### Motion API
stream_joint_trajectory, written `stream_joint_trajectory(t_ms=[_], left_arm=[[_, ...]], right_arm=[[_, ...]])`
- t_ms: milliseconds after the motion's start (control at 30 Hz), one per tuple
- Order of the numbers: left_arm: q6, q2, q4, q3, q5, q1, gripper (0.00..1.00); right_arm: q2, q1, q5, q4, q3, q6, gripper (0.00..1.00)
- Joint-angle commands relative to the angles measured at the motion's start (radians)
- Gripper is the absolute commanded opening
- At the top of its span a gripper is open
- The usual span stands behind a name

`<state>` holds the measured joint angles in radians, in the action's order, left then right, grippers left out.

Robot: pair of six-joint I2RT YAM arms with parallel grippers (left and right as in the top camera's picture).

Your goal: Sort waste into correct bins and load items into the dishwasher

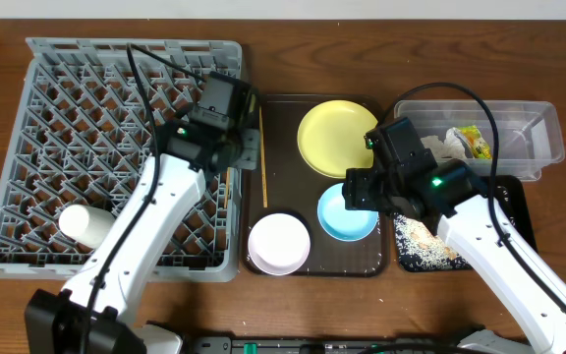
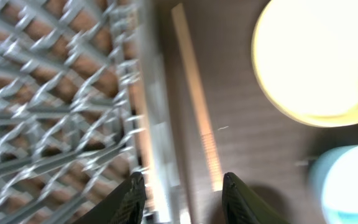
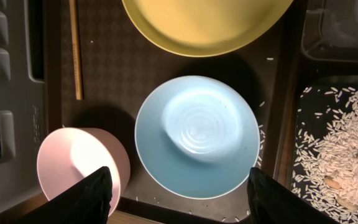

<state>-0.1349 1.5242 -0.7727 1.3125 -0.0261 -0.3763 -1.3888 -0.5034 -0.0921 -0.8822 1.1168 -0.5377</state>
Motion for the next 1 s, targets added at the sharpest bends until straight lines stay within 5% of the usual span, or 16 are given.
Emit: stream_joint_trajectory(t_ms=[0,667,967], left_arm=[[-0.054,0.039,0.017,0.012,-0.063,-0.035,0.41],[-0.111,0.489,0.188,0.012,0.038,-0.057,0.36],[-0.133,0.507,0.168,0.012,0.027,-0.057,0.20]], right_arm=[[0.005,0.006,0.013,-0.001,0.000,-0.004,0.68],[0.005,-0.002,0.009,0.022,0.000,-0.008,0.70],[0.005,-0.007,0.009,0.026,0.000,-0.008,0.70]])
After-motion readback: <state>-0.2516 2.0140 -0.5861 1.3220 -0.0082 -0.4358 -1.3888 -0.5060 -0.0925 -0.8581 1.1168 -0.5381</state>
